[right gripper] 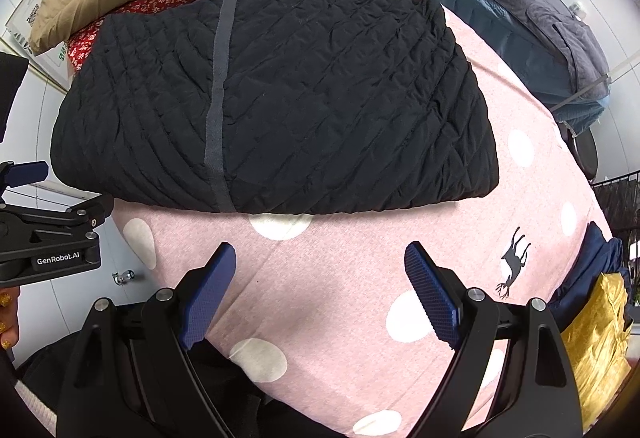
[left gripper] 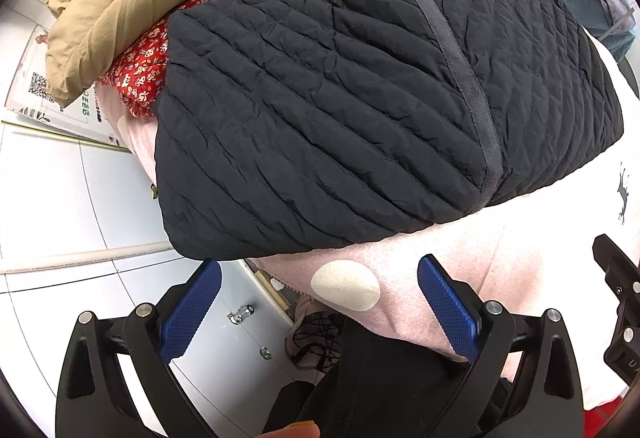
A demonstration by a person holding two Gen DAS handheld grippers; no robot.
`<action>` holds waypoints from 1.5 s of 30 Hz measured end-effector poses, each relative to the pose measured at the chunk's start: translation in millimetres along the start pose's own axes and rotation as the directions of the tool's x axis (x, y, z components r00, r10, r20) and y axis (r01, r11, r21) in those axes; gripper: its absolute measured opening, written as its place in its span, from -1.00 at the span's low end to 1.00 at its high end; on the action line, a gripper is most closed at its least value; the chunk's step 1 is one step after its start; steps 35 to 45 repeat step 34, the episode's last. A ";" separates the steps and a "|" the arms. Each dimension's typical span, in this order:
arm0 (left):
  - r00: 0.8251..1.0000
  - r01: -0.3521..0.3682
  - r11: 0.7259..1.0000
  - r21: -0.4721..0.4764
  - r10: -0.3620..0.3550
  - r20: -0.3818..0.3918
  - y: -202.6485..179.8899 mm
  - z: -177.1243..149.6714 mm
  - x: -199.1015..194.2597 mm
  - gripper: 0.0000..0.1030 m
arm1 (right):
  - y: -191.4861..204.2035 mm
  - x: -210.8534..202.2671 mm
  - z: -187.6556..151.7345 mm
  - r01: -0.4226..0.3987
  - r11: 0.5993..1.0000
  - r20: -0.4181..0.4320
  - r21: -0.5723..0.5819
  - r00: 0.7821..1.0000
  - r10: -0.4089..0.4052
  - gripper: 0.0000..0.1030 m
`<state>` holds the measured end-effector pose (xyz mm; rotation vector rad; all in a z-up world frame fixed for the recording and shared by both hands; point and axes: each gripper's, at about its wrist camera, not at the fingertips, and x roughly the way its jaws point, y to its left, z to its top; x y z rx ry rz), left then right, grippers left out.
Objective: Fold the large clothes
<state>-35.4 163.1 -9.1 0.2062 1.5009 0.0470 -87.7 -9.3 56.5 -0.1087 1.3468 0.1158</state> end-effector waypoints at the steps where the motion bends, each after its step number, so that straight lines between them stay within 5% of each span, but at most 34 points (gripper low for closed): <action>1: 1.000 0.000 1.000 0.003 0.000 0.000 -0.4 0.2 0.2 0.87 | 0.2 0.1 0.1 0.000 1.000 0.000 -0.001 1.000 0.000 0.66; 45: 1.000 -0.001 1.000 -0.001 0.001 0.011 1.4 1.4 -1.6 0.87 | 1.8 -0.2 0.7 0.007 1.000 0.008 -0.008 1.000 -0.007 0.66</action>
